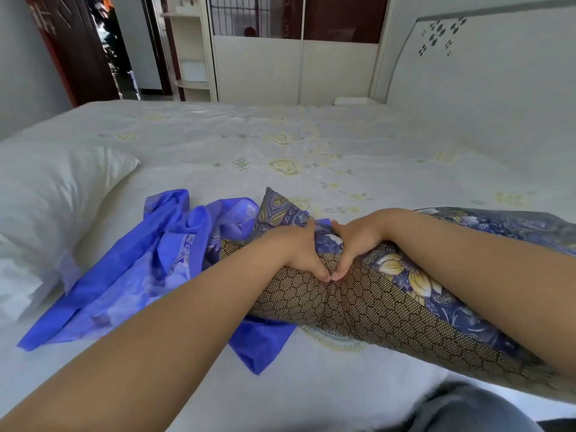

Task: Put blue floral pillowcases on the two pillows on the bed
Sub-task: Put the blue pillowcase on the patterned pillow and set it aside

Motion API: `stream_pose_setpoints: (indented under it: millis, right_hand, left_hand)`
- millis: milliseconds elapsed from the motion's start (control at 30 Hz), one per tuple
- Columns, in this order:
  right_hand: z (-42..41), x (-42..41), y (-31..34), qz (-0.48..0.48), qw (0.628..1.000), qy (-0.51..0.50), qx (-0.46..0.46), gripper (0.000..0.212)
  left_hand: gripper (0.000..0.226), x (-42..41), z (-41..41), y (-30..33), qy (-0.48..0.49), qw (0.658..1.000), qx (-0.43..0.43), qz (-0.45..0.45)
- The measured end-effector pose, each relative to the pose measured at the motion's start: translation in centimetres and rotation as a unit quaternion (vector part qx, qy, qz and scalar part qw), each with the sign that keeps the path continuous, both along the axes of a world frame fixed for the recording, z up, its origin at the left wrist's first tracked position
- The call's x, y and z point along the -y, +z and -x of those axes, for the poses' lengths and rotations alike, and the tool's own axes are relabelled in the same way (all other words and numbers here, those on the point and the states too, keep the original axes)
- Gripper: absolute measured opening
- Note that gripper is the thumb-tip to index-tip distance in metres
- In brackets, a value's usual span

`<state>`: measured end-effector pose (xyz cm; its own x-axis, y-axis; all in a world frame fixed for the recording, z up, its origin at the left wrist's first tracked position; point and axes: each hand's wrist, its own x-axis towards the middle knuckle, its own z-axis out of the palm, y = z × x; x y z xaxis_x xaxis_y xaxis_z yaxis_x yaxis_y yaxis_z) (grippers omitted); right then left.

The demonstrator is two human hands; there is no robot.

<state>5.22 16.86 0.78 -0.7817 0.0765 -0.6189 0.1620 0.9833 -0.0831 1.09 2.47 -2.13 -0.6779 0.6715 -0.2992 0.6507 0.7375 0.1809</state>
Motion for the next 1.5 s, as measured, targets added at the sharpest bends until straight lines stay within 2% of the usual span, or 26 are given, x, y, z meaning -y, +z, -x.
stream_pose_setpoints:
  millis: [67, 133, 233, 267, 333, 433, 533, 633, 700, 733, 833, 933, 967, 1033, 1067, 1167, 1233, 1300, 1367, 1400, 1433, 1467, 1500]
  right_hand:
    - [-0.5, -0.3, -0.2, 0.068, 0.997, -0.026, -0.017, 0.100]
    - [-1.0, -0.9, -0.8, 0.126, 0.991, -0.030, -0.044, 0.075]
    - [-1.9, -1.3, -1.5, 0.172, 0.979, -0.030, -0.107, 0.035]
    - [-2.3, -1.2, -1.6, 0.171, 0.977, -0.022, -0.126, 0.027]
    - [-3.3, -0.4, -1.7, 0.167, 0.973, -0.001, -0.159, 0.020]
    - [-4.5, 0.5, -1.7, 0.140, 0.972, 0.014, -0.186, 0.025]
    - [-5.0, 0.9, -1.2, 0.081, 0.975, 0.029, -0.205, 0.034]
    - [-5.2, 1.4, -1.5, -0.021, 0.970, 0.071, -0.231, 0.075]
    - [-5.2, 1.8, -1.8, -0.083, 0.959, 0.111, -0.245, 0.095]
    - [-5.1, 1.9, -1.8, -0.099, 0.957, 0.128, -0.241, 0.103]
    - [-4.8, 1.9, -1.5, -0.070, 0.963, 0.135, -0.224, 0.101]
    - [-3.9, 2.3, -0.8, -0.032, 0.975, 0.112, -0.188, 0.116]
    - [-3.6, 2.7, -0.6, -0.021, 0.979, 0.111, -0.171, 0.108]
    - [-3.3, 3.2, -0.6, -0.014, 0.980, 0.126, -0.153, 0.067]
    - [-3.4, 3.5, -0.7, -0.019, 0.977, 0.134, -0.163, 0.054]
    - [-4.3, 3.5, -1.1, -0.018, 0.970, 0.123, -0.210, 0.051]
    - [-5.0, 3.3, -1.2, -0.010, 0.965, 0.112, -0.238, 0.050]
    - [-5.6, 2.8, -0.5, -0.002, 0.959, 0.098, -0.266, 0.049]
    - [-5.9, 2.2, 0.8, 0.012, 0.950, 0.076, -0.301, 0.048]
    - [-5.9, 1.9, 1.5, 0.017, 0.944, 0.058, -0.325, 0.051]
    - [-5.8, 1.8, 2.2, 0.013, 0.935, 0.043, -0.352, 0.057]
    - [-5.4, 1.8, 2.8, -0.002, 0.925, 0.029, -0.380, 0.065]
    - [-4.8, 1.8, 3.1, -0.029, 0.914, 0.014, -0.405, 0.073]
  left_hand:
    - [0.105, -0.7, 0.1, 0.6, -0.012, 0.998, -0.021, 0.059]
    - [0.095, -1.1, 0.2, 1.5, -0.028, 0.992, -0.079, 0.094]
    - [0.100, -1.1, 0.0, 2.1, -0.104, 0.974, -0.183, 0.090]
    - [0.102, -1.0, 0.1, 2.1, -0.133, 0.968, -0.191, 0.091]
    - [0.095, -0.7, 0.2, 1.9, -0.159, 0.971, -0.154, 0.085]
    - [0.076, -0.5, -0.2, 1.6, -0.149, 0.980, -0.126, 0.029]
    - [0.082, 0.2, -0.9, 1.2, -0.141, 0.976, -0.164, -0.027]
    - [0.097, 1.1, -1.2, 0.3, -0.113, 0.977, -0.174, -0.052]
    - [0.109, 1.4, -1.6, 0.1, -0.099, 0.980, -0.164, -0.047]
    - [0.107, 1.5, -1.8, 0.2, -0.094, 0.980, -0.169, -0.041]
    - [0.085, 1.7, -2.5, 0.4, -0.091, 0.974, -0.201, -0.043]
    - [0.077, 2.4, -3.3, 0.3, -0.086, 0.972, -0.213, -0.056]
    - [0.078, 2.6, -3.4, 0.1, -0.085, 0.970, -0.220, -0.065]
    - [0.082, 3.3, -3.5, -0.2, -0.083, 0.963, -0.243, -0.084]
    - [0.082, 3.7, -3.6, -0.4, -0.085, 0.958, -0.253, -0.102]
    - [0.081, 4.9, -3.6, -1.0, -0.107, 0.944, -0.271, -0.153]
    - [0.075, 5.3, -4.2, -0.5, -0.114, 0.933, -0.250, -0.232]
    - [0.050, 5.9, -4.6, 1.2, -0.060, 0.898, -0.207, -0.384]
    - [0.022, 7.6, -3.5, 3.4, 0.074, 0.813, -0.183, -0.547]
    - [0.014, 8.9, -2.3, 4.2, 0.153, 0.770, -0.183, -0.592]
    - [0.010, 10.3, -0.8, 4.5, 0.224, 0.752, -0.186, -0.591]
    - [0.018, 11.7, 0.7, 4.2, 0.280, 0.771, -0.193, -0.539]
    - [0.035, 12.6, 1.8, 3.5, 0.322, 0.813, -0.195, -0.445]
